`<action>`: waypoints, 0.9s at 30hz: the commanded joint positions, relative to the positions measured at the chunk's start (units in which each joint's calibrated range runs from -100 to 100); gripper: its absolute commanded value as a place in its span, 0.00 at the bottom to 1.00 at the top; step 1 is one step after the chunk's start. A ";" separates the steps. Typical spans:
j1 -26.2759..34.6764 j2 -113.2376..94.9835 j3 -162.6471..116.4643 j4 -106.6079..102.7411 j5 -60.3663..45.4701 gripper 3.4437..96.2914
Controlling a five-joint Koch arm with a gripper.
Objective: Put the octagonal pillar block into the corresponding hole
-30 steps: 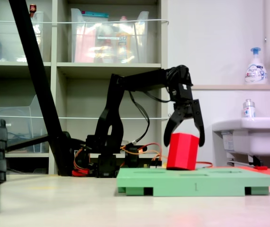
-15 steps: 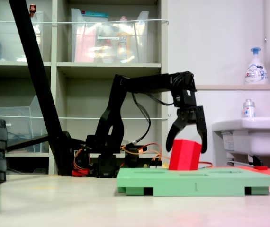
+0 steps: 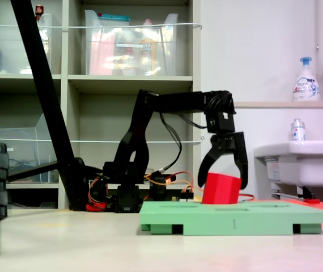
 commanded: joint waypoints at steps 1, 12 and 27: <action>-0.44 -1.93 0.82 1.96 -0.73 0.59; -0.39 -10.73 1.02 2.15 -0.78 0.99; -13.14 -62.13 14.98 -2.37 -33.94 0.79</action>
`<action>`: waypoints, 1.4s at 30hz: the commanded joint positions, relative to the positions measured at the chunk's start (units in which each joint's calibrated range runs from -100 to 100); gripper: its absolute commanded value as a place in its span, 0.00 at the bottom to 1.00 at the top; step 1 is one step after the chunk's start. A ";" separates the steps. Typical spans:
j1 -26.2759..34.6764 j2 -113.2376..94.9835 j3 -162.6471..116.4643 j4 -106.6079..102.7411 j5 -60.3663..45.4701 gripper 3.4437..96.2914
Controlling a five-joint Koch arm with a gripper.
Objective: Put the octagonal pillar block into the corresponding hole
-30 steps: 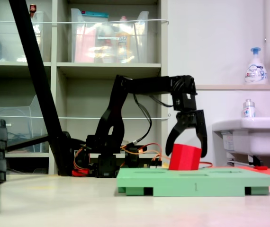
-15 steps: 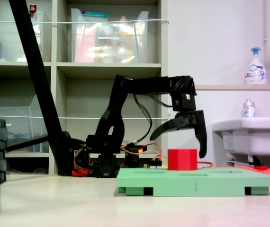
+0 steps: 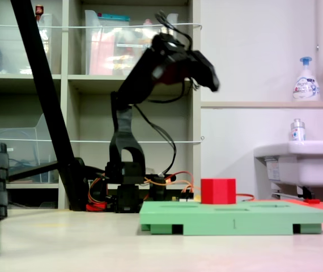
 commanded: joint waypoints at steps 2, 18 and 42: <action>-10.79 -16.01 2.04 5.68 -20.85 0.60; -20.51 -42.68 -71.93 64.22 -43.42 0.51; -18.80 -42.68 -134.35 88.87 -54.51 0.49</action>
